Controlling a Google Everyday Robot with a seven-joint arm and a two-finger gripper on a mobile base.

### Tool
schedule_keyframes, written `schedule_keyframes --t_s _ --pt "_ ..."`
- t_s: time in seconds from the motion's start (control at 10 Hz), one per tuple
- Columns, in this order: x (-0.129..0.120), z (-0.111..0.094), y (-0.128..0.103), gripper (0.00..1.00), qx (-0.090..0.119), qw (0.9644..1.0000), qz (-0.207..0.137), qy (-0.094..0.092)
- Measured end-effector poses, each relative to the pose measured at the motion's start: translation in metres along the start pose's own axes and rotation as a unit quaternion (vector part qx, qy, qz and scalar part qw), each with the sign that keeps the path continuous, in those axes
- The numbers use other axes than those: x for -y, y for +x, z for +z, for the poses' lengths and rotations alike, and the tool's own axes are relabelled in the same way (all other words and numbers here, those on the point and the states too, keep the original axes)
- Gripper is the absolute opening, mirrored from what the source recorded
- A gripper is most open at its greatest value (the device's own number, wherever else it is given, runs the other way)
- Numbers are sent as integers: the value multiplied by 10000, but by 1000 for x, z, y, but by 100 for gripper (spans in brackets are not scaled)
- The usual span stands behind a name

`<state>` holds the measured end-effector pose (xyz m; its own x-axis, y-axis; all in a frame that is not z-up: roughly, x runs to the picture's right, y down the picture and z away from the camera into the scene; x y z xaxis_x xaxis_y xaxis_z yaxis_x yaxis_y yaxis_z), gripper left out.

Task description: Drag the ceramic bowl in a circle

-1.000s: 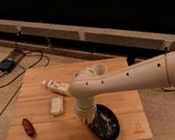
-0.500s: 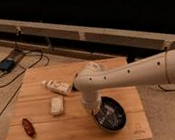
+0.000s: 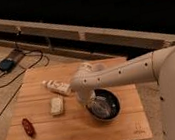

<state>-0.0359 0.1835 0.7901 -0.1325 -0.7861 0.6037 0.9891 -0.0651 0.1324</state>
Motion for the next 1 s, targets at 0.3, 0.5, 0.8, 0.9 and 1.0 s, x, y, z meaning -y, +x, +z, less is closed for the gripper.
schedule_keyframes --t_s 0.3,0.5,0.8,0.9,1.0 --pt "3 5 7 76 -160 9991 -336 -188" --pt "2 5 7 76 -161 9992 -321 -191" --pt "2 5 7 76 -159 9992 -324 -191" --pt "2 5 7 76 -158 9992 -323 -191" --pt "2 5 7 76 -158 9992 -321 -191"
